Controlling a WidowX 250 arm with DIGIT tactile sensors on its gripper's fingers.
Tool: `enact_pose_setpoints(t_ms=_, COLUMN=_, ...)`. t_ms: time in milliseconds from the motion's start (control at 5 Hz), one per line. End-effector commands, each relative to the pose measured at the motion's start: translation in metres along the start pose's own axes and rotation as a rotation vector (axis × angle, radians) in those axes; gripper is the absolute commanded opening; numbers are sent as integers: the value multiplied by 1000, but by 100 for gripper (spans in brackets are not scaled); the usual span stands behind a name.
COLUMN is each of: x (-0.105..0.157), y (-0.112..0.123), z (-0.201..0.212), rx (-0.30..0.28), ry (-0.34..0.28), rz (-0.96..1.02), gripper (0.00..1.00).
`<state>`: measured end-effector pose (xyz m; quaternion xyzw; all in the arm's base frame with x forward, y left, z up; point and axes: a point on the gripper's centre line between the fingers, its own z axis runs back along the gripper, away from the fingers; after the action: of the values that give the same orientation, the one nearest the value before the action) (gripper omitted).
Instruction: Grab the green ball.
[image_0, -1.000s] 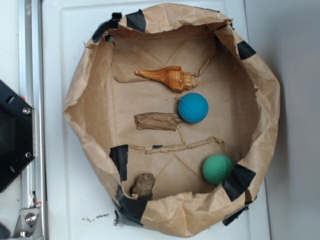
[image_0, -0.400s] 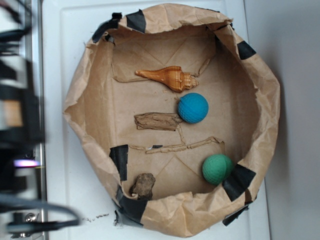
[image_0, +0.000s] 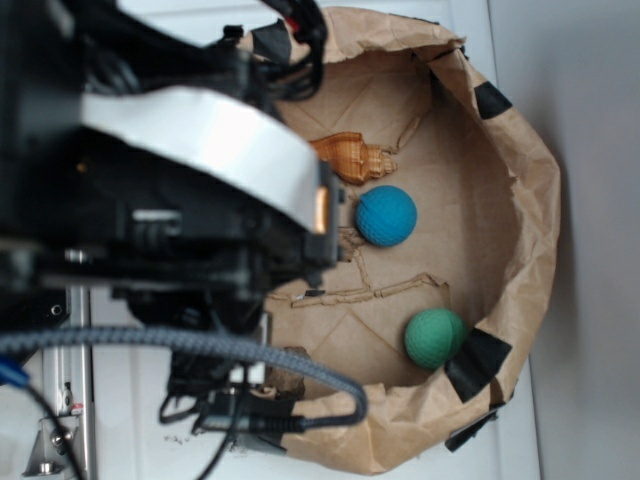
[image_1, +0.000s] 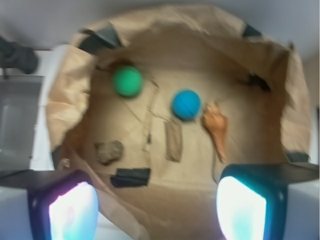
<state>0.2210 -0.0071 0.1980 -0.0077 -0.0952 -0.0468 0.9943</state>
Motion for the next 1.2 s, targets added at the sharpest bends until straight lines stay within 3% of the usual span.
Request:
enact_pose_setpoints(t_ms=0, x=67, y=18, z=-30, rx=-133, ry=-135, rz=-213, gripper=100)
enact_pose_setpoints(t_ms=200, x=85, y=32, z=-44, rx=-151, ry=-162, rz=-229, gripper=100)
enact_pose_setpoints(t_ms=400, x=90, y=30, z=-61, rx=-145, ry=-190, rz=-349, gripper=100)
enact_pose_setpoints(t_ms=600, x=64, y=19, z=-64, rx=-97, ry=-213, rz=-479, gripper=100)
enact_pose_setpoints(t_ms=1000, x=49, y=24, z=-66, rx=-120, ry=-198, rz=-458, gripper=100)
